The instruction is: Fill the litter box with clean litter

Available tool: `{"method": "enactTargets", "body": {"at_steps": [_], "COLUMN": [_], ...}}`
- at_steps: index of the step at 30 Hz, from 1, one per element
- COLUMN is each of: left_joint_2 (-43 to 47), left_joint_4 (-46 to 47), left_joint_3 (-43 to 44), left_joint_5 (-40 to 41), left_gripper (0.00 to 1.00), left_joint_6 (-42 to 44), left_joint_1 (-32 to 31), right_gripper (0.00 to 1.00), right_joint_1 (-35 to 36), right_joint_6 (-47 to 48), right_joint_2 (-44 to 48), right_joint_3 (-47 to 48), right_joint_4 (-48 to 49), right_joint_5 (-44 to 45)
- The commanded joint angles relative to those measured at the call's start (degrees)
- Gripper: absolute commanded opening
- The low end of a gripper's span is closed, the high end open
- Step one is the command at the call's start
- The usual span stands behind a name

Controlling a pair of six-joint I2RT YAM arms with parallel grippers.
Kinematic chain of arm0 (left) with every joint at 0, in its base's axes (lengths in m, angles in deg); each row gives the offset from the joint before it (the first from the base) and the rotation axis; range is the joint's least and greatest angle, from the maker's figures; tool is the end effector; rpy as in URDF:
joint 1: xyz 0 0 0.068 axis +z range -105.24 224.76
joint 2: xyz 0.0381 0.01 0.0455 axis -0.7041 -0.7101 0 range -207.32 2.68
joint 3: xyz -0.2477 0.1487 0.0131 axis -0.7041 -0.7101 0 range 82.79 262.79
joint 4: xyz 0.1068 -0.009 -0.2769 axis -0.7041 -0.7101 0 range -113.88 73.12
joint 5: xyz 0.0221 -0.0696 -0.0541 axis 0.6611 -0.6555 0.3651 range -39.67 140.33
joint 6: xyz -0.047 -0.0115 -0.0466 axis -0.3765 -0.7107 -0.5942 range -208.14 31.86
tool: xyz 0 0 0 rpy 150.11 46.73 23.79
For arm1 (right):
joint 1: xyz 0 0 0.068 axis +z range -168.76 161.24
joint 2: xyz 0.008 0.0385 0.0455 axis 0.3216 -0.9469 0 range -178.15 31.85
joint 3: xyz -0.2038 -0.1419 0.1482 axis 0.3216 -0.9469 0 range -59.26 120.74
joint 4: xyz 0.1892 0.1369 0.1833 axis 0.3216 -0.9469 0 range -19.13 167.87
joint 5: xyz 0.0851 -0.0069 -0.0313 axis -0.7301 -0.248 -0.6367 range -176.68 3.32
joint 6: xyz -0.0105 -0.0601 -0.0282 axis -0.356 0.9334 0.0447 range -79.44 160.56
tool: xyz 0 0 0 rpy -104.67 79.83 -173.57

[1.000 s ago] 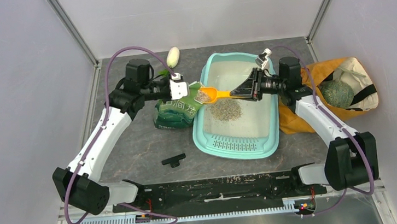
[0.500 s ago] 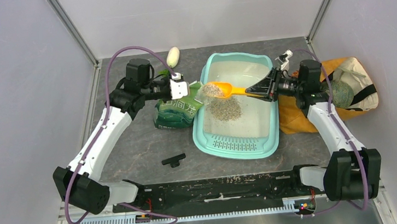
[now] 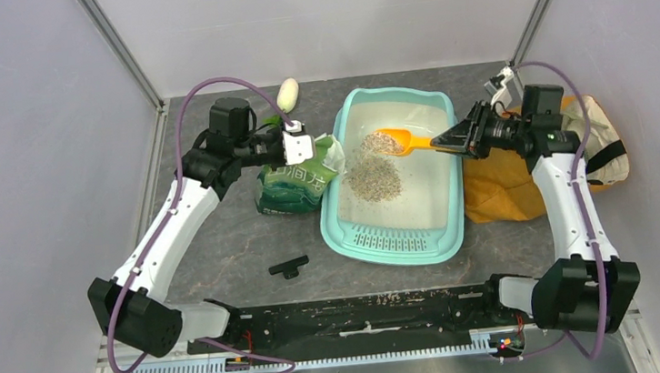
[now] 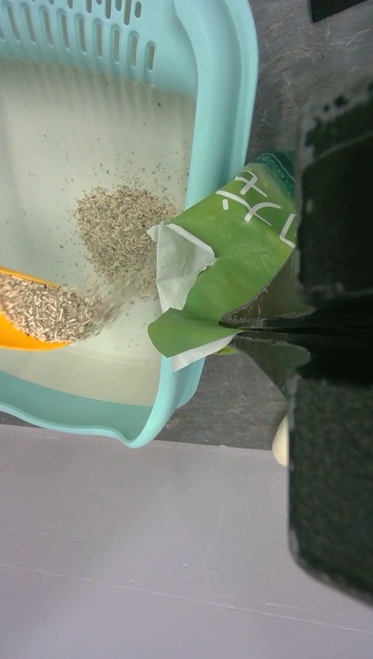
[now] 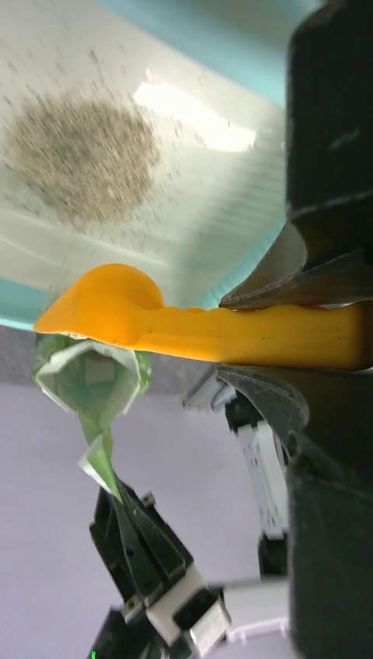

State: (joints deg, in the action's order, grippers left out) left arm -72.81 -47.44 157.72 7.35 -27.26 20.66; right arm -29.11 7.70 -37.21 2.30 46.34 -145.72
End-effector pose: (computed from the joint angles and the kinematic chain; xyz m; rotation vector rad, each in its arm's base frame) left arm 0.2859 -0.1679 0.3842 1.6205 1.1338 -0.3776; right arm 0.2900 -0.0063 0.3344 0.2467 2.1670 1.3653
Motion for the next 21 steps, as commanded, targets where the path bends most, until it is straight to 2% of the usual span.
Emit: {"method": "enactTargets", "body": {"at_steps": [1,6,12,17,21], "left_joint_2": [3.4,6.5,8.2,8.6,9.4], "left_joint_4": [6.0,7.1,8.1,6.9,6.7], "left_joint_3": [-0.9,-4.7,-6.6,-6.4,-7.1], "left_joint_5": [1.1,4.0,5.3,6.1,7.6], "left_gripper": [0.02,0.02,0.02,0.02,0.02], "left_joint_6": [-1.7,-3.1,-3.9,-3.9,-3.7], "left_joint_1": [-0.5,-0.5,-0.6,-0.6,-0.5], "right_gripper": [0.0,0.0,0.0,0.0,0.0], "right_joint_1": [1.2,7.3,12.9,21.3,23.2], "right_joint_6": [17.6,26.6,34.4,42.9,44.3], "right_joint_2": [-1.1,-1.3,-4.4,-4.3,-4.7], "right_joint_3": [10.3,15.8,19.1,19.0,19.7], "right_joint_4": [-14.8,-19.4,-18.5,-19.5,-21.0], "right_joint_5": [12.9,28.8,43.8,49.7,51.2]}}
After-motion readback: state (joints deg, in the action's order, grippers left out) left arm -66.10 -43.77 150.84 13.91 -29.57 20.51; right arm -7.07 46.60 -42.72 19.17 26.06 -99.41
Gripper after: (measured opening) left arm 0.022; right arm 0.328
